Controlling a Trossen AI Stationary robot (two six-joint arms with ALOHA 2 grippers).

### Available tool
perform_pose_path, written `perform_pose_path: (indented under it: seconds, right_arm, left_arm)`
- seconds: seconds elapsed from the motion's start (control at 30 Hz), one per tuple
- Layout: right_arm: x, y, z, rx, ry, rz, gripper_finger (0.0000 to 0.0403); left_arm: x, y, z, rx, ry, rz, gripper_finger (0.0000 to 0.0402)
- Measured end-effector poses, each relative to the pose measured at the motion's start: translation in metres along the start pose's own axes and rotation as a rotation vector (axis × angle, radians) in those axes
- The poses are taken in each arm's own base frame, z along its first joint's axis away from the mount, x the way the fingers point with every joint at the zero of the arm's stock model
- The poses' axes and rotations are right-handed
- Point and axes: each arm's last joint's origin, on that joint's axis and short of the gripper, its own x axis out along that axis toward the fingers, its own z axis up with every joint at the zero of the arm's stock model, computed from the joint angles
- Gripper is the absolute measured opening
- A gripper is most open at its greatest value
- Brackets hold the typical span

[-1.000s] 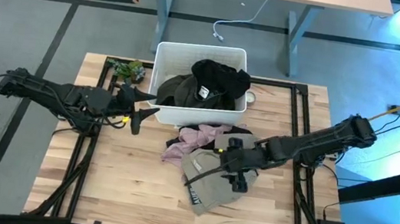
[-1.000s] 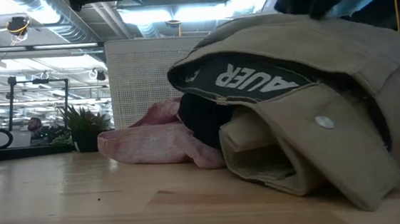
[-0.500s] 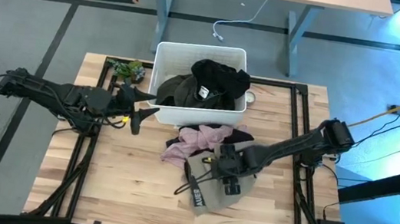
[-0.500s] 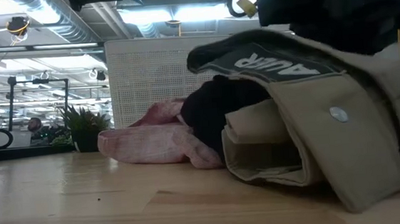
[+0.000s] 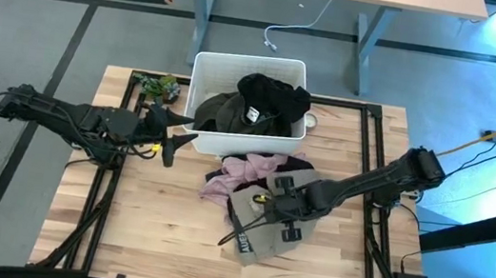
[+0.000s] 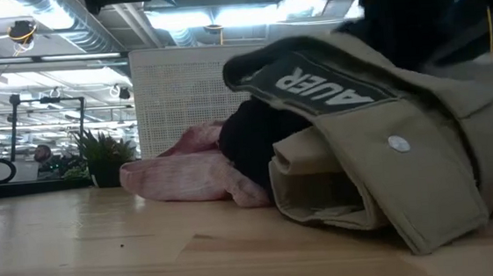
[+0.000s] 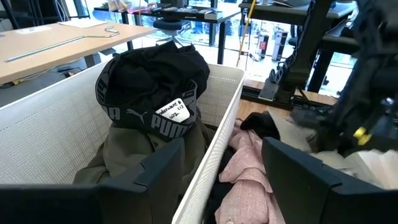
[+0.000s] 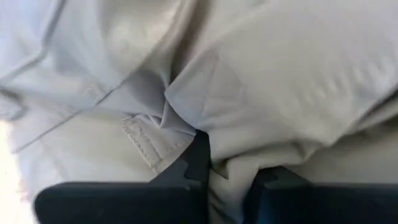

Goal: Sort clothes
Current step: Put the brown shorts into the white bin

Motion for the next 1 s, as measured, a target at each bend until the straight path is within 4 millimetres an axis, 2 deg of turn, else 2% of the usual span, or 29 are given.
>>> perform_pose_path:
  seconds: [0.1,0.33,0.7,0.83,1.0]
  right_arm:
    - [-0.021,0.001,0.005,-0.006,-0.04,-0.012,0.0035]
    - [-0.076,-0.004,0.016,0.008,-0.192,-0.069,0.0035]
    - [-0.176,-0.023,0.031,-0.011,-0.457,-0.247,0.0035]
    - [-0.215,-0.037,0.038,-0.026,-0.577,-0.337,0.0036]
    - [-0.253,-0.066,0.044,0.009,-0.711,-0.483,0.0036]
  left_arm:
    - [0.0,0.0,0.0,-0.002,0.003,0.001,0.0209]
    - [0.0,0.0,0.0,0.0,0.004,0.001,0.0209]
    - [0.0,0.0,0.0,0.002,0.003,0.001,0.0209]
    - [0.0,0.0,0.0,0.002,0.002,0.001,0.0209]
    - [0.0,0.0,0.0,0.005,0.002,0.001,0.0209]
